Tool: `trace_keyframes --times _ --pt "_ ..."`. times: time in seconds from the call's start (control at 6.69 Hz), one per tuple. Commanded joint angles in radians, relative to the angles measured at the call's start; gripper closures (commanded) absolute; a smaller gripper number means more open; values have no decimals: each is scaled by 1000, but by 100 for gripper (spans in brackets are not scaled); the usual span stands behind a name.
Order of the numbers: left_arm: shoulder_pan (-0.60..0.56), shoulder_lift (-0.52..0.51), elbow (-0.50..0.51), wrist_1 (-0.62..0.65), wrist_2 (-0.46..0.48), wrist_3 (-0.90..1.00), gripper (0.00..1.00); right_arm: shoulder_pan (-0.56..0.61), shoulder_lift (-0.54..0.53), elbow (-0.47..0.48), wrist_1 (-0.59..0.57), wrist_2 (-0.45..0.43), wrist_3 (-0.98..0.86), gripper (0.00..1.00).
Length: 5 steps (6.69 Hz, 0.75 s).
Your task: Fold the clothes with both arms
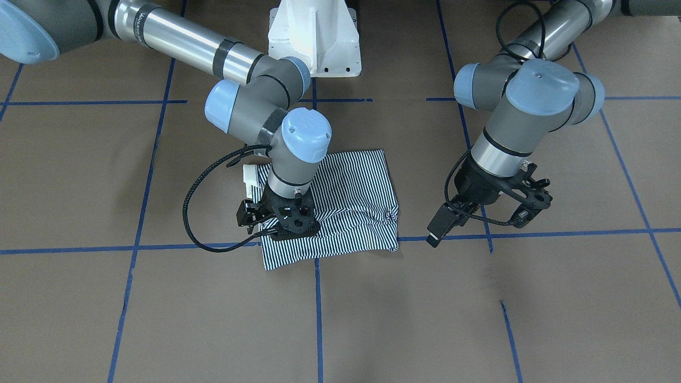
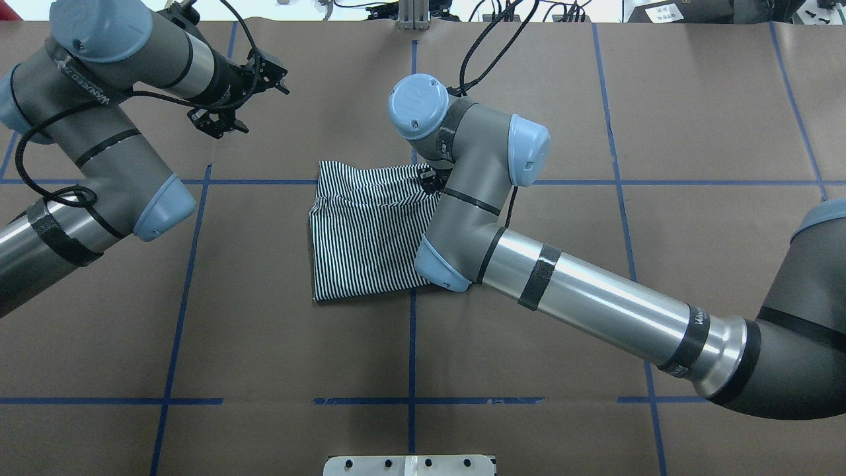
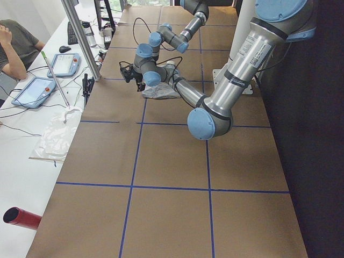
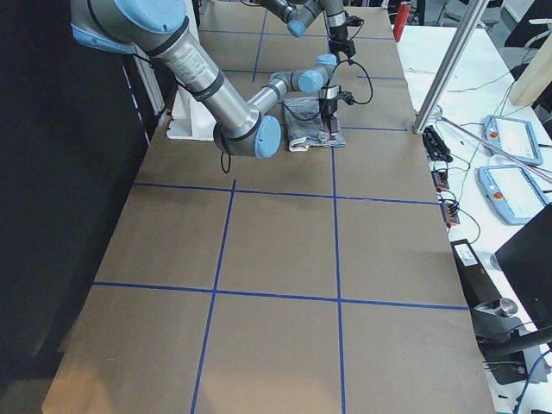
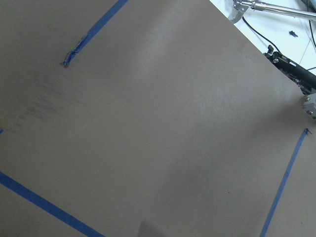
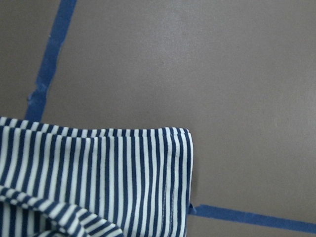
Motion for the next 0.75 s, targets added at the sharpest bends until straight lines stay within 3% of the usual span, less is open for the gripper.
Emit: trace_keyframes --times 0.0,0.6 --pt "-2 3 -2 2 -9 -1 0 22 1 -9 2 -9 -50 0" --pt "-7 8 -2 1 -9 0 0 -15 27 23 1 31 -30 0"
